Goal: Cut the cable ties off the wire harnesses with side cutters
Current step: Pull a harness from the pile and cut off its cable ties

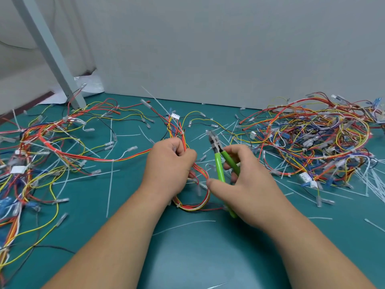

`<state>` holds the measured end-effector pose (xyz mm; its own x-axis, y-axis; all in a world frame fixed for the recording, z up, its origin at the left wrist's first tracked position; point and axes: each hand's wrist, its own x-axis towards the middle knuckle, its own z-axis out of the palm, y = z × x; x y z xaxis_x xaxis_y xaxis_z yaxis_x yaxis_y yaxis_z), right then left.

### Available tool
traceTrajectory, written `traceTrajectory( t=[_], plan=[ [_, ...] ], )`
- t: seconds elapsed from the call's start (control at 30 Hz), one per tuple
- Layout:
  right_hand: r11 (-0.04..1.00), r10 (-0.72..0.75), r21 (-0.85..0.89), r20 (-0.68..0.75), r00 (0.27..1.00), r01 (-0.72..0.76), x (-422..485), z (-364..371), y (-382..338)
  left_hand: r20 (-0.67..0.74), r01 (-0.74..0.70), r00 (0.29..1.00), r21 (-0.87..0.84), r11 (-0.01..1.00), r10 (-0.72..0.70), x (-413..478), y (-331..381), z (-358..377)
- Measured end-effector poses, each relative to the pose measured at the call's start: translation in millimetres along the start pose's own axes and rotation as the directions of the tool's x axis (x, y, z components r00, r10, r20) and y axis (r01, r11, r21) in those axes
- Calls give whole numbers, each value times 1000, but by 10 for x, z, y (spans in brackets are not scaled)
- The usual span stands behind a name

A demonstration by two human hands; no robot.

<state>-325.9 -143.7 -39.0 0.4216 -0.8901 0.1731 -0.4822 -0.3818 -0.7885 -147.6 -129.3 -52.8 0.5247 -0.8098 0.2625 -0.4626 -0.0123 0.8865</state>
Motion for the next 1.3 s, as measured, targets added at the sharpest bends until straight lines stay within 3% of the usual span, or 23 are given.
traceTrajectory(
  t=[0.2, 0.4, 1.3],
  plan=[
    [973, -149, -198, -153, 977, 117, -2, -4, -4, -17, -75, 997, 246, 966, 82, -29, -1, -32],
    [959, -170, -251, -157, 973, 128, -15, 5, -28, -7, -130, 990, 342, 931, 141, -49, 30, -14],
    [972, -124, -212, -113, 986, 98, 33, 12, 3, 55, -177, 984, 312, 933, 169, -83, 37, -3]
  ],
)
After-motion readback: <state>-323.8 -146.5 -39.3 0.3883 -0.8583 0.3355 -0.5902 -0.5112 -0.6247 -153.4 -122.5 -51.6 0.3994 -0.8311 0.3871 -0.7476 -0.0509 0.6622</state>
